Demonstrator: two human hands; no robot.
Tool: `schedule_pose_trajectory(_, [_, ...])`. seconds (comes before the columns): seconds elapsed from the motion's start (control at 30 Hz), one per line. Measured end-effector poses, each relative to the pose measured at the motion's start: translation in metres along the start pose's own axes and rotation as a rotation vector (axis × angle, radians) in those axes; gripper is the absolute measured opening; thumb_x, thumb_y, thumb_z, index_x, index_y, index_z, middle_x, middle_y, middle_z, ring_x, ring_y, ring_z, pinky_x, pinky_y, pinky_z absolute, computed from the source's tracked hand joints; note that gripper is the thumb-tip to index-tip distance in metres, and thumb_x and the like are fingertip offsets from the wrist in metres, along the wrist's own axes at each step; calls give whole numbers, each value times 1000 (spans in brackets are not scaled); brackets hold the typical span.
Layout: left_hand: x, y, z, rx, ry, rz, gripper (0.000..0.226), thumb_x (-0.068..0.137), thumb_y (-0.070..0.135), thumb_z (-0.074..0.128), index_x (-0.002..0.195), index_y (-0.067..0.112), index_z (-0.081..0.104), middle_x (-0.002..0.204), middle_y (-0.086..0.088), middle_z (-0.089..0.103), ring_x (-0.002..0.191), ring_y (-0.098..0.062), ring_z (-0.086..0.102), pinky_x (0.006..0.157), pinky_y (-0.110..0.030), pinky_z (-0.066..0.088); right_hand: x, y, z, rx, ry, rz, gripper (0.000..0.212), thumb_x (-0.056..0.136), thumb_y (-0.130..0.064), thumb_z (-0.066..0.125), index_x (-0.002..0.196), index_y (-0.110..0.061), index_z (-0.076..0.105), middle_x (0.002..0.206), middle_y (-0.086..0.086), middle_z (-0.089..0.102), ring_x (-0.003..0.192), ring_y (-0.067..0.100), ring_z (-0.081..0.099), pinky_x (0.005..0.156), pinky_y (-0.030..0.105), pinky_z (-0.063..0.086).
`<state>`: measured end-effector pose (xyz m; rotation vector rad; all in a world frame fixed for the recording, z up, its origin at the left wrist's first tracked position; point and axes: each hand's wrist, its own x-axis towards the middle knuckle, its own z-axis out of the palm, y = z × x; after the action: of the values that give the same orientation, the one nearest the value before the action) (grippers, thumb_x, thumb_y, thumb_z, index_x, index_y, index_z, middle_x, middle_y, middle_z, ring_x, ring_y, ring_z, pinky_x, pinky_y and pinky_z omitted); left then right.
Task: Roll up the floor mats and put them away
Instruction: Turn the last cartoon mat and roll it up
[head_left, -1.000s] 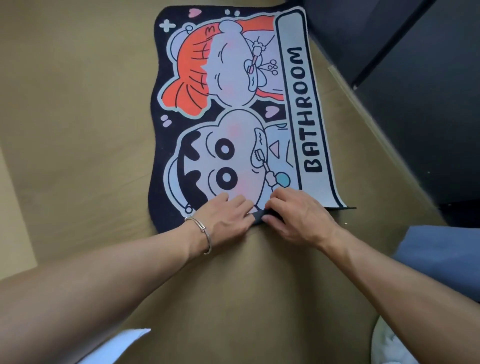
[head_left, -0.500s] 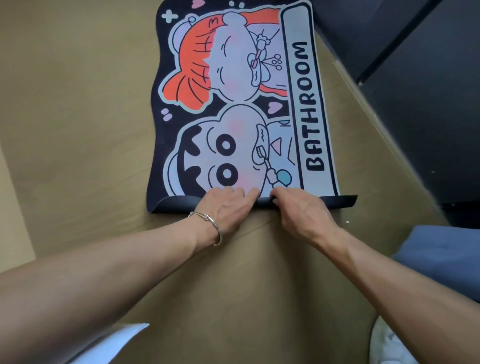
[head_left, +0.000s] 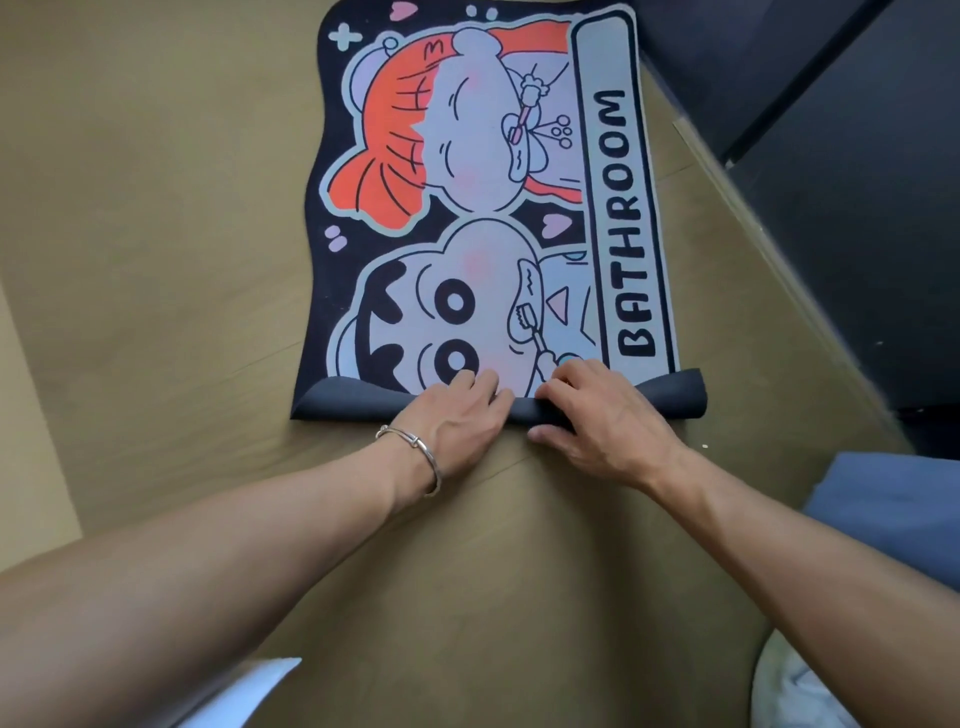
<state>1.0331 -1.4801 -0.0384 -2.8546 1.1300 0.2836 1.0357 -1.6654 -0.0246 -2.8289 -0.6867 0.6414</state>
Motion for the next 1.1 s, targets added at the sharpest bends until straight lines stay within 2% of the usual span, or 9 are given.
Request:
schedule_pose_trajectory(0.07, [-4,3,1,-28,-37,-33,67,77,14,-6,123,6,42,110,-12,46,89,-27,47,58,-32,32,0,1,2,-88,25,-32,34,91,-41,56,115,-17,59,110,3,53,100,22,46,84,33,36])
schedule_pose_trajectory(0.2, [-5,5,-4,58,-1,-70,55,80,8,16,114,5,60,87,-7,53,67,-23,49,46,-27,22,4,-6,2,-86,57,-25,27,95,-33,53,112,-14,63,105,6,60,93,26,51,77,39,43])
schedule_pose_trajectory(0.33, [-8,13,-2,37,-120,-132,56,93,7,13,147,1,4,119,-13,37,92,-27,44,58,-34,29,4,-8,0,-121,35,-5,30,100,-32,41,122,-16,53,110,6,58,94,26,53,76,38,46])
schedule_pose_trajectory(0.43, [-3,13,1,39,-133,-152,55,99,8,19,148,2,-5,119,-13,36,92,-26,44,60,-35,31,6,-13,3,-172,53,-13,19,96,-24,50,111,-13,54,97,8,59,83,27,53,66,38,45])
schedule_pose_trajectory(0.63, [3,-2,-6,44,-214,-79,56,98,4,30,148,8,4,109,-11,45,80,-25,55,58,-34,36,7,-22,14,-260,125,19,16,66,-12,59,81,-12,54,73,8,54,61,26,49,54,33,33])
schedule_pose_trajectory(0.8, [5,-12,-18,-60,-325,-116,23,99,11,25,122,14,27,102,-11,58,76,-32,56,61,-37,37,23,-34,1,-115,-85,83,9,90,-19,40,98,-16,43,97,5,56,88,26,53,71,35,32])
schedule_pose_trajectory(0.9, [2,-13,-21,-56,-340,-176,17,95,8,29,111,13,33,101,-10,60,74,-31,49,65,-37,37,34,-36,-12,7,-245,122,5,89,-22,40,92,-18,37,95,3,57,83,23,52,73,33,38])
schedule_pose_trajectory(1.03, [9,-21,-20,-139,-413,-186,10,94,15,42,104,15,42,102,-10,58,74,-26,44,66,-34,35,25,-35,-10,-69,-235,73,21,84,-26,50,95,-21,33,99,1,53,87,22,48,75,33,34])
schedule_pose_trajectory(1.1, [10,-28,-20,-200,-431,-133,22,91,21,49,111,17,40,98,-10,58,72,-25,43,65,-32,36,21,-34,-5,-92,-196,69,22,85,-25,50,95,-21,30,102,2,52,91,22,48,76,34,33])
